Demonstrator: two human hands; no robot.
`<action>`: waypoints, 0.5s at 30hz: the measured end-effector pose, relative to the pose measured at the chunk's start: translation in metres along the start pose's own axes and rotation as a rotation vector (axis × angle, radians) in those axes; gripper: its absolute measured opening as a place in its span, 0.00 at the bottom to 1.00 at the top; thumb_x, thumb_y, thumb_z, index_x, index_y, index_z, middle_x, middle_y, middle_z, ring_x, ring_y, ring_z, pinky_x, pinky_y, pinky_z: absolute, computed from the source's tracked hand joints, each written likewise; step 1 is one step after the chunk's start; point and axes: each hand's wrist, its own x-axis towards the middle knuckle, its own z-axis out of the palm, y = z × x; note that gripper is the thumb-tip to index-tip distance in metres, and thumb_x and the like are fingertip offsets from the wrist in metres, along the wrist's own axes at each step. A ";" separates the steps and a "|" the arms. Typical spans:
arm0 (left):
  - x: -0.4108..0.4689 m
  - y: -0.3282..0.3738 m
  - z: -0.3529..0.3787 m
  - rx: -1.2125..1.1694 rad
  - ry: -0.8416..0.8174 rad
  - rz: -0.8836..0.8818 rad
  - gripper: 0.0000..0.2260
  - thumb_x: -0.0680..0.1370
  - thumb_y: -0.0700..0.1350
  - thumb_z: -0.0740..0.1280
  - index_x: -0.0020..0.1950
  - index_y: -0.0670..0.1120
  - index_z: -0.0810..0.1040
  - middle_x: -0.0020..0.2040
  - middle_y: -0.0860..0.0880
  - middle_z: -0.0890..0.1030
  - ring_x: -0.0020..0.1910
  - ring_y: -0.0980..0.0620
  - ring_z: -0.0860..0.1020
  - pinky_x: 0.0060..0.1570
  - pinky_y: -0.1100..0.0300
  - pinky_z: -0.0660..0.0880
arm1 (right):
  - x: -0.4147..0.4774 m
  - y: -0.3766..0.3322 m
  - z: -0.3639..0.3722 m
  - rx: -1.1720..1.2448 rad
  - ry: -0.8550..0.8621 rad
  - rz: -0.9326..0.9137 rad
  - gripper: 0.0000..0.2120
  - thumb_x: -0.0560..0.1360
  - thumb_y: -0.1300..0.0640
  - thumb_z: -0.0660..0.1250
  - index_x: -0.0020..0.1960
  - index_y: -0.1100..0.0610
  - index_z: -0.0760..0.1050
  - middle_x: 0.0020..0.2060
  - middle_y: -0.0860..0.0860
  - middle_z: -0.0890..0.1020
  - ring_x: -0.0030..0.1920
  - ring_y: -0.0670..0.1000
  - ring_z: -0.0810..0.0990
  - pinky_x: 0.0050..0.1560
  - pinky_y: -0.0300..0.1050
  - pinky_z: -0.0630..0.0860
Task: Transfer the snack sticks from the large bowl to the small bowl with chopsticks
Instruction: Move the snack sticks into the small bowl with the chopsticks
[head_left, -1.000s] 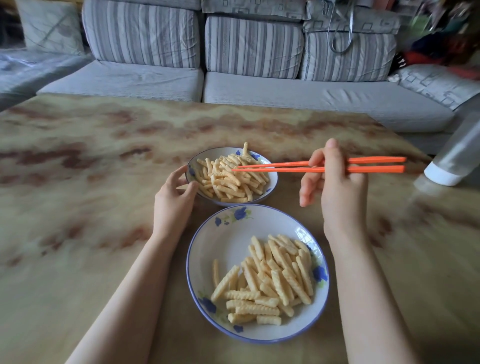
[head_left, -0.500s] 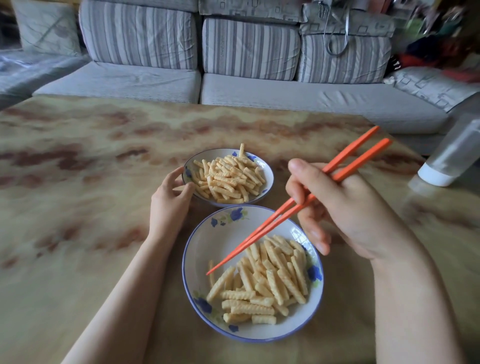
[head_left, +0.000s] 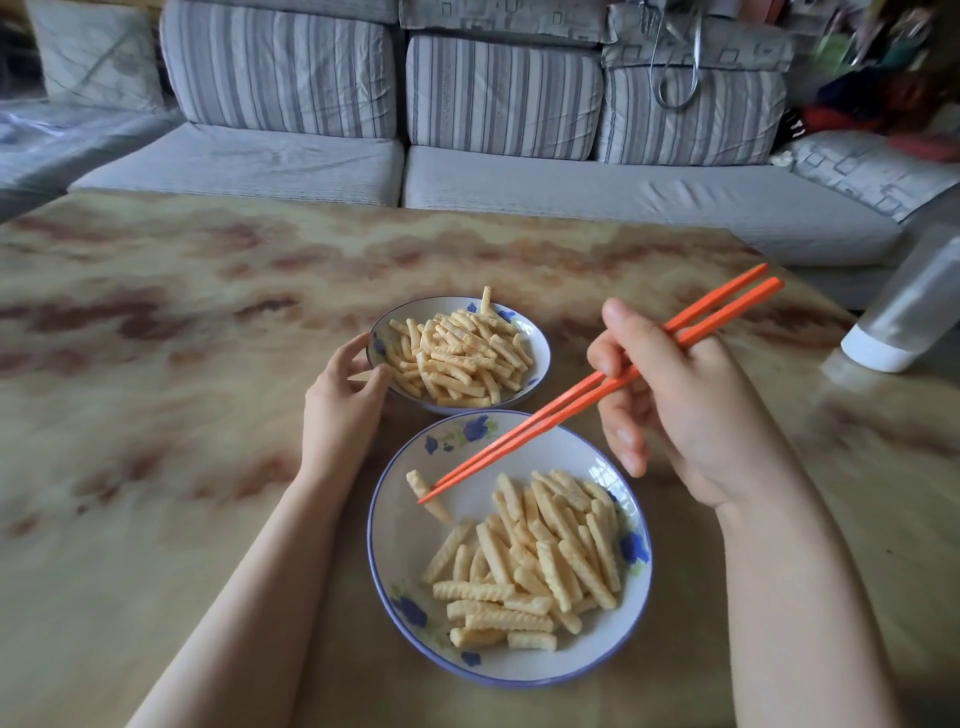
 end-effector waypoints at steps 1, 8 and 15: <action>0.000 0.000 0.000 0.000 0.000 -0.001 0.19 0.77 0.43 0.64 0.67 0.53 0.75 0.51 0.52 0.82 0.37 0.60 0.79 0.42 0.67 0.73 | 0.000 0.000 -0.001 0.022 0.032 -0.007 0.21 0.81 0.50 0.57 0.31 0.57 0.68 0.17 0.53 0.67 0.15 0.52 0.64 0.19 0.36 0.61; 0.000 0.000 0.000 -0.006 0.003 0.001 0.19 0.76 0.43 0.65 0.67 0.52 0.75 0.50 0.53 0.82 0.38 0.61 0.79 0.43 0.68 0.73 | 0.010 0.002 -0.001 0.255 0.376 -0.166 0.22 0.82 0.55 0.57 0.29 0.54 0.69 0.21 0.49 0.72 0.16 0.49 0.65 0.19 0.38 0.60; 0.001 -0.001 0.001 -0.019 0.005 -0.004 0.19 0.76 0.43 0.65 0.67 0.52 0.75 0.50 0.53 0.82 0.36 0.55 0.80 0.43 0.63 0.75 | 0.023 0.020 0.012 0.205 0.548 -0.203 0.19 0.83 0.55 0.56 0.33 0.56 0.66 0.19 0.47 0.71 0.16 0.49 0.66 0.19 0.37 0.60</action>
